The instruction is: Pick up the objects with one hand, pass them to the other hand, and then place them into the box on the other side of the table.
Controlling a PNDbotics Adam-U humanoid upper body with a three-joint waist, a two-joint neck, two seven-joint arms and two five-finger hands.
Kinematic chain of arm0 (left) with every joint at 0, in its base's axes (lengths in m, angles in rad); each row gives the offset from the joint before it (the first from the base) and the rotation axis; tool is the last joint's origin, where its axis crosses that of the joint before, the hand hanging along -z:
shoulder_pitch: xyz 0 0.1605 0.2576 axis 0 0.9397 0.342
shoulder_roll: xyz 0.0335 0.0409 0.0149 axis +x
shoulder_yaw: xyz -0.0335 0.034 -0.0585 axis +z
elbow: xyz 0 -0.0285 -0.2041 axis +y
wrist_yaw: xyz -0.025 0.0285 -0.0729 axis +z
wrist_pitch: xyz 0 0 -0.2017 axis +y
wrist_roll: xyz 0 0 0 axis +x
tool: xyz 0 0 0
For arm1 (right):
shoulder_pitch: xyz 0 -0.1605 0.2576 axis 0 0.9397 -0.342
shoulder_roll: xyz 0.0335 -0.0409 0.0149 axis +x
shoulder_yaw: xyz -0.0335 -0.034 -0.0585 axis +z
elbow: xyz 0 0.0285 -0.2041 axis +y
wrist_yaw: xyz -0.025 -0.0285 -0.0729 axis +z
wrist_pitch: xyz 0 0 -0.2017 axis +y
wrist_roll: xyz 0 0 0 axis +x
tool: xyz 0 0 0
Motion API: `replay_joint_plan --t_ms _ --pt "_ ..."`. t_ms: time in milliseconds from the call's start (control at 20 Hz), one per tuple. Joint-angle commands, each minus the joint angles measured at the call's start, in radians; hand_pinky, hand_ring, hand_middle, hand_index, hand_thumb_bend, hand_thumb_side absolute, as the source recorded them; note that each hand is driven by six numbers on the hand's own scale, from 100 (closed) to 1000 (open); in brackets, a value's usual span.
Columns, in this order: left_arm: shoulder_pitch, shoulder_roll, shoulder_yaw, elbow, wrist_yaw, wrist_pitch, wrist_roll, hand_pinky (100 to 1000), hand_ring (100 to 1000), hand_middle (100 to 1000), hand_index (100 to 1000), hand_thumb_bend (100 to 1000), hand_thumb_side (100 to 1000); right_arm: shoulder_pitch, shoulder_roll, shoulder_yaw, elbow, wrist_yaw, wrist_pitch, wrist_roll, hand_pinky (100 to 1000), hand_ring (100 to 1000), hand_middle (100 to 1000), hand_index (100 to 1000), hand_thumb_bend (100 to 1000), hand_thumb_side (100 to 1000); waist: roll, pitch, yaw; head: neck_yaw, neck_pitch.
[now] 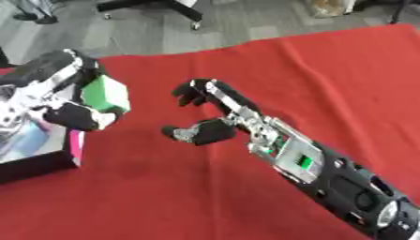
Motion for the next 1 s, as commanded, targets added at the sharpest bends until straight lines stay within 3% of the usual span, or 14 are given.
replay_joint_plan --t_ms 50,400,650,700,850,1000 --pt "0.023 0.076 0.074 0.02 0.002 0.01 0.04 753 590 401 443 100 169 -0.012 -0.019 -0.015 -0.025 0.001 -0.004 -0.005 783 748 571 735 499 222 0.005 -0.008 0.002 0.018 -0.004" --pt "0.114 0.141 0.179 0.083 0.023 0.029 0.116 759 591 406 453 100 177 -0.013 -0.029 -0.024 -0.037 -0.003 -0.003 -0.012 783 748 571 734 498 220 -0.001 -0.007 0.002 0.065 -0.007" --pt "0.137 0.146 0.206 0.135 0.023 0.025 0.149 761 599 430 479 102 172 -0.013 -0.032 -0.029 -0.045 -0.005 -0.002 -0.016 783 748 571 735 498 219 -0.004 -0.007 0.002 0.113 -0.014" --pt "0.137 0.141 0.207 0.149 0.022 0.02 0.152 761 605 455 513 154 184 -0.013 -0.032 -0.029 -0.046 -0.005 -0.002 -0.017 783 748 571 735 497 219 -0.005 -0.007 0.001 0.121 -0.014" --pt "0.133 0.122 0.203 0.191 0.02 -0.01 0.132 772 629 518 609 344 401 -0.013 -0.03 -0.03 -0.05 -0.005 -0.001 -0.019 783 748 570 735 498 217 -0.009 -0.006 0.0 0.132 -0.014" --pt "0.119 0.102 0.205 0.243 -0.004 -0.043 0.12 789 654 554 652 423 450 -0.011 -0.029 -0.032 -0.051 -0.006 -0.001 -0.022 782 747 570 734 498 216 -0.011 -0.006 -0.002 0.135 -0.015"
